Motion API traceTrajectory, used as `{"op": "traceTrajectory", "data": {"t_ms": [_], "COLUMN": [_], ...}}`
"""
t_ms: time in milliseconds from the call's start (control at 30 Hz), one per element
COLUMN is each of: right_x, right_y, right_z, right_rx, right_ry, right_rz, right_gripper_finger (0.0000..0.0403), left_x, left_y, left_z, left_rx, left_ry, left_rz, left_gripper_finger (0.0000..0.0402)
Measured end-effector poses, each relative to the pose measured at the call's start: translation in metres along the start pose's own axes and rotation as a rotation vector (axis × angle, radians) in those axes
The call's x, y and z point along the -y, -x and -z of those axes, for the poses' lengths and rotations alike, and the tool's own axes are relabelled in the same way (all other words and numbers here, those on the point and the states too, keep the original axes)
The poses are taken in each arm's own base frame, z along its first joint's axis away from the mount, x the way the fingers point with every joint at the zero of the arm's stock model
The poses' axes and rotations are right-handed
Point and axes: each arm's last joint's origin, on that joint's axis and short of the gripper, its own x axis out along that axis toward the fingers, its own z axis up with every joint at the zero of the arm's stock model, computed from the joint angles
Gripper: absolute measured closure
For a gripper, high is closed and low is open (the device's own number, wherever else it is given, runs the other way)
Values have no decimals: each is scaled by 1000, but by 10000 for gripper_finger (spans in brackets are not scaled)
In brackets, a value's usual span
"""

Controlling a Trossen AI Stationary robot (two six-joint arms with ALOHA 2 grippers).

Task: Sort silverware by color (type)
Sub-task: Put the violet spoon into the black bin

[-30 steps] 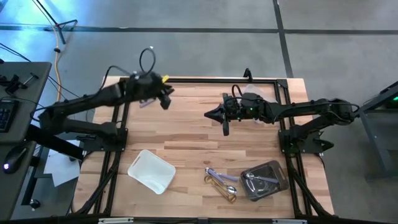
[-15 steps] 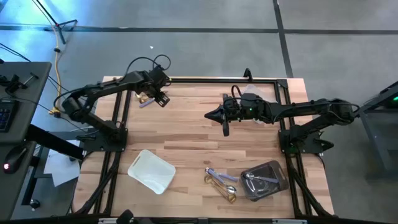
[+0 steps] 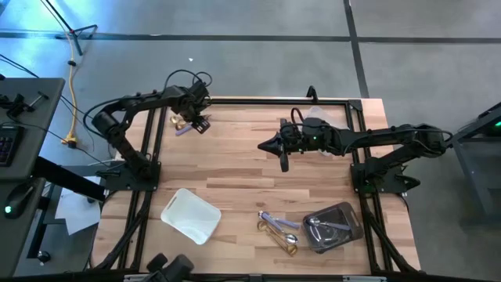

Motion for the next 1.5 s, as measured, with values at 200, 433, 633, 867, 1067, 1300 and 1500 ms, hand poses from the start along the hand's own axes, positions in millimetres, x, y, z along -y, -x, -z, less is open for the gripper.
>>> {"op": "traceTrajectory", "data": {"t_ms": [200,433,633,867,1067,1300,1500], "right_x": [0,0,0,0,0,0,0], "right_y": [0,0,0,0,0,0,0], "right_z": [1,2,2,2,2,2,2], "right_rx": [-15,-15,-16,-16,-17,-17,-17], "right_ry": [-7,-21,-21,-20,-13,-10,6], "right_rz": [3,4,4,4,5,4,4], "right_gripper_finger": [403,403,403,403,403,403,403], "left_x": [-6,-6,-5,-4,-2,3,11], "left_y": [-11,-24,-32,-34,-33,-31,-9], "left_z": [-2,-3,-6,-5,-2,-1,2], "left_rx": [-20,-57,-48,-67,-101,-108,-53], "left_ry": [1,-68,-65,-73,-98,-94,-104], "left_rz": [-3,29,28,53,62,57,59], "left_gripper_finger": [251,251,251,274,355,389,397]}}
